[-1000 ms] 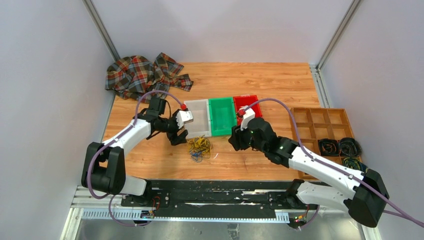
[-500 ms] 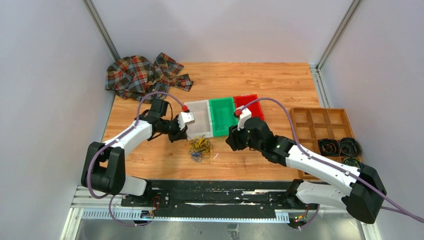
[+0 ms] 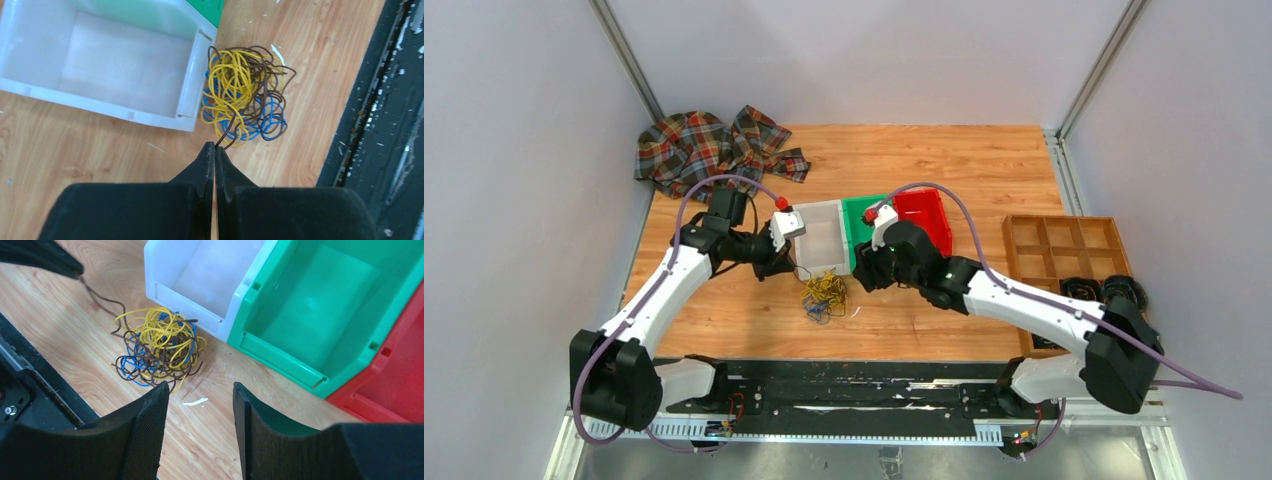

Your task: Untangle the cables

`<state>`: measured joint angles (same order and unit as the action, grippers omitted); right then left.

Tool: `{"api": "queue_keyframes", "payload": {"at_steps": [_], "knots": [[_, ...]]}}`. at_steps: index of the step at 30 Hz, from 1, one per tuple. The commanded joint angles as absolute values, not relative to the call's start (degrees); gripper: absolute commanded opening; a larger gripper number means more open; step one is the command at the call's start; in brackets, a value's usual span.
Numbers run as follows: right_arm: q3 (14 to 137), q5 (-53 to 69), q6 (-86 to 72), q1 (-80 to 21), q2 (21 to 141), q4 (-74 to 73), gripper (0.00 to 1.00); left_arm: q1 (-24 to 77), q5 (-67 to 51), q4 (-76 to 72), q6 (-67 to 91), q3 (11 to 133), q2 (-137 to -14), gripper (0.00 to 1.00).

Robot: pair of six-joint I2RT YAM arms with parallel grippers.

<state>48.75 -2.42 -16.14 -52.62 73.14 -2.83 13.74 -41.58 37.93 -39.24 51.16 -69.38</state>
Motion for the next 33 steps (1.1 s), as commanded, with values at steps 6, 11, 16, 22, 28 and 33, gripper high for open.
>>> {"api": "queue_keyframes", "payload": {"at_steps": [6,11,16,22,28,33], "knots": [[54.53,2.20,-12.69,-55.38,77.92,1.57,0.67,14.24,-43.05,47.17,-32.85,53.66,-62.66,0.01],[53.80,2.60,-12.58,-59.59,77.82,8.00,0.71,14.24,-44.42,47.36,-29.32,53.20,-59.77,0.01],[54.58,3.41,-11.75,-62.04,81.65,13.37,0.70,14.23,-45.09,47.62,-27.73,53.94,-58.62,0.01],[56.60,1.12,-10.40,-62.93,87.37,19.71,0.65,14.24,-46.90,51.19,-28.98,55.90,-58.43,0.01],[57.48,-0.67,-10.19,-63.01,92.20,26.16,0.62,14.23,-46.96,54.61,-31.35,56.38,-57.76,0.01],[57.54,-1.13,-10.55,-63.56,95.57,32.10,0.52,14.20,-47.22,56.89,-33.27,56.47,-57.74,0.01]]}}
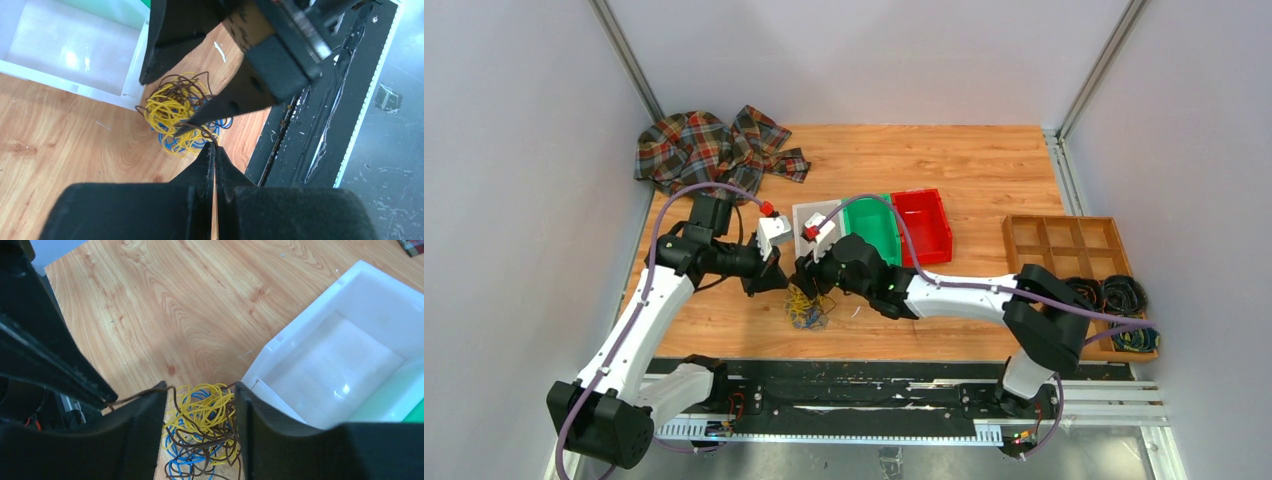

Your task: Untangle the cables

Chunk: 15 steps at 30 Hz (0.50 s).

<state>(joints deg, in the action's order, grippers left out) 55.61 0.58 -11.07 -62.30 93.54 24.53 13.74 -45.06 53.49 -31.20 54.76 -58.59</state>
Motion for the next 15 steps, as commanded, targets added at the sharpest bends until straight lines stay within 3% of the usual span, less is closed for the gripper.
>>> {"api": "queue_keyframes", "payload": {"at_steps": [1,7,10,11,15], "knots": [[57.63,-1.14,-10.55,-63.77,96.02,32.69,0.47,14.23,-47.13,57.27,-33.71,56.55,-57.67,0.01],[55.79,-1.54,-10.65,-63.98,94.39,34.19,0.05,14.24,-45.26,58.02,-36.30,55.79,-57.65,0.01],[54.05,-2.23,-10.63,-63.98,92.19,33.88,0.01,14.24,-44.42,57.94,-37.47,55.59,-58.23,0.01],[53.67,-2.40,-10.73,-64.00,91.53,33.57,0.01,14.24,-43.72,57.64,-37.26,55.63,-58.56,0.08],[53.18,-2.63,-11.65,-64.12,90.11,30.98,0.01,14.22,-39.30,54.85,-34.60,55.52,-59.37,0.48]]}}
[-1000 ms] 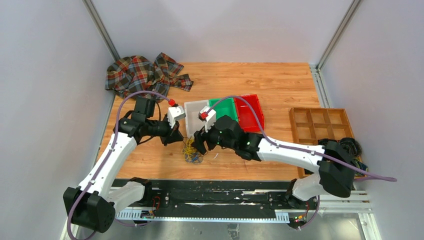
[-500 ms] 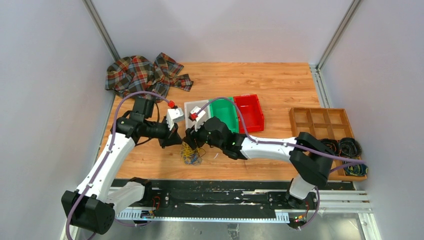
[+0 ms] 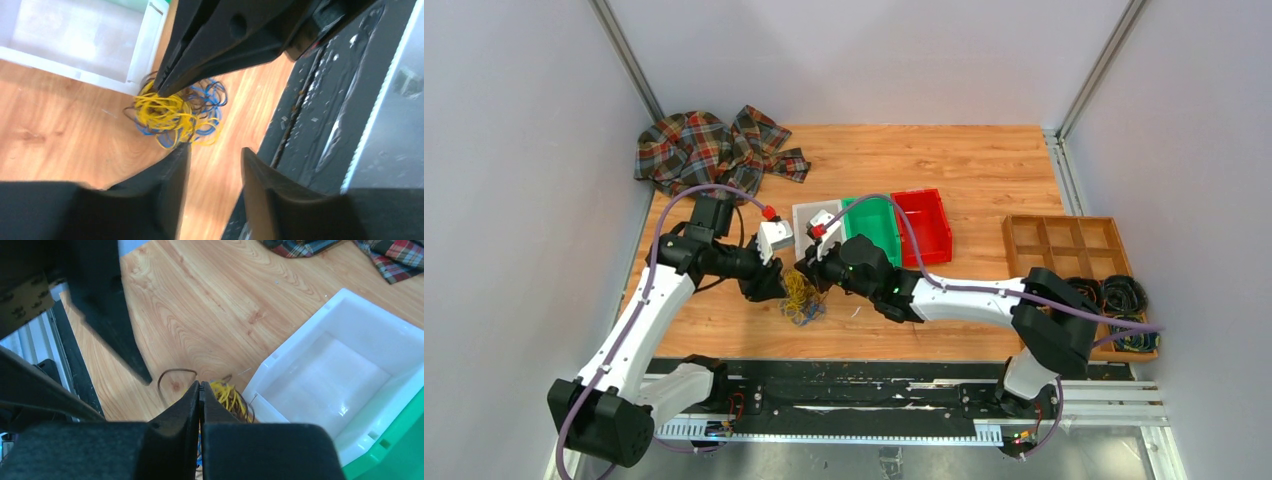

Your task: Untangle the cables

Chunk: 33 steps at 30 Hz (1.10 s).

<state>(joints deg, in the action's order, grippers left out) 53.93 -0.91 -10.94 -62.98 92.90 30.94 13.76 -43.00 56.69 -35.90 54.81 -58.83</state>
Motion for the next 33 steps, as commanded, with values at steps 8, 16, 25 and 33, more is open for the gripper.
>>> {"api": "queue_keyframes", "payload": {"at_steps": [8,16,25,33], "knots": [[55.12,-3.08,-13.07,-65.55,89.95,25.55,0.01,14.17,-42.15,50.26,-33.42,53.27,-56.01,0.86],[51.01,-7.89,-14.18,-65.52,87.37,22.56,0.05,14.15,-34.37,58.24,-44.64,49.65,-56.76,0.82],[47.59,-12.61,-16.31,-65.48,84.77,21.30,0.10,14.24,-31.02,50.84,-50.45,38.89,-57.39,0.82],[45.34,-14.09,-17.95,-65.43,82.96,21.14,0.11,14.33,-28.85,37.44,-43.25,36.32,-59.80,0.69]]}}
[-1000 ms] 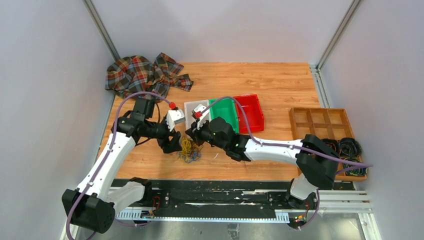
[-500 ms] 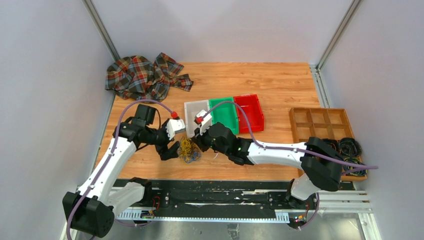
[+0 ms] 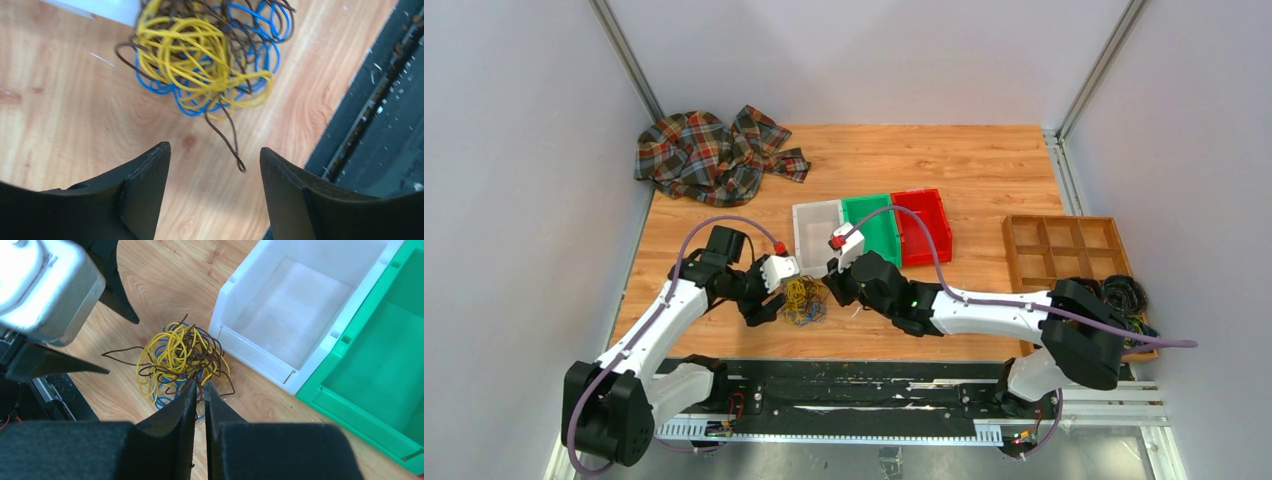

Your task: Untangle the cables

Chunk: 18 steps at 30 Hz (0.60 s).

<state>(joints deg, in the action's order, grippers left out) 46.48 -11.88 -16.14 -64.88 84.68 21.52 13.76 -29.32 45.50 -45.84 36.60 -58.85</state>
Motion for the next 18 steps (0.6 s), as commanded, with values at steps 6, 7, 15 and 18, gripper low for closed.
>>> {"api": "queue_keyframes", "payload": {"at_steps": [6,7,15,18], "knots": [[44.57,-14.53,-18.71,-65.48,82.46,21.41,0.12,14.33,-29.40,37.87,-44.18,36.30,-60.32,0.38],[44.56,-14.63,-18.57,-65.48,82.50,21.44,0.13,14.33,-29.66,38.24,-44.85,36.28,-60.45,0.34],[44.37,-15.08,-17.66,-65.48,81.46,22.71,0.36,14.33,-26.80,39.39,-46.27,38.15,-61.03,0.03],[44.28,-13.98,-16.47,-65.69,81.08,25.33,0.50,14.33,-26.27,45.57,-44.51,46.01,-59.85,0.01]]}}
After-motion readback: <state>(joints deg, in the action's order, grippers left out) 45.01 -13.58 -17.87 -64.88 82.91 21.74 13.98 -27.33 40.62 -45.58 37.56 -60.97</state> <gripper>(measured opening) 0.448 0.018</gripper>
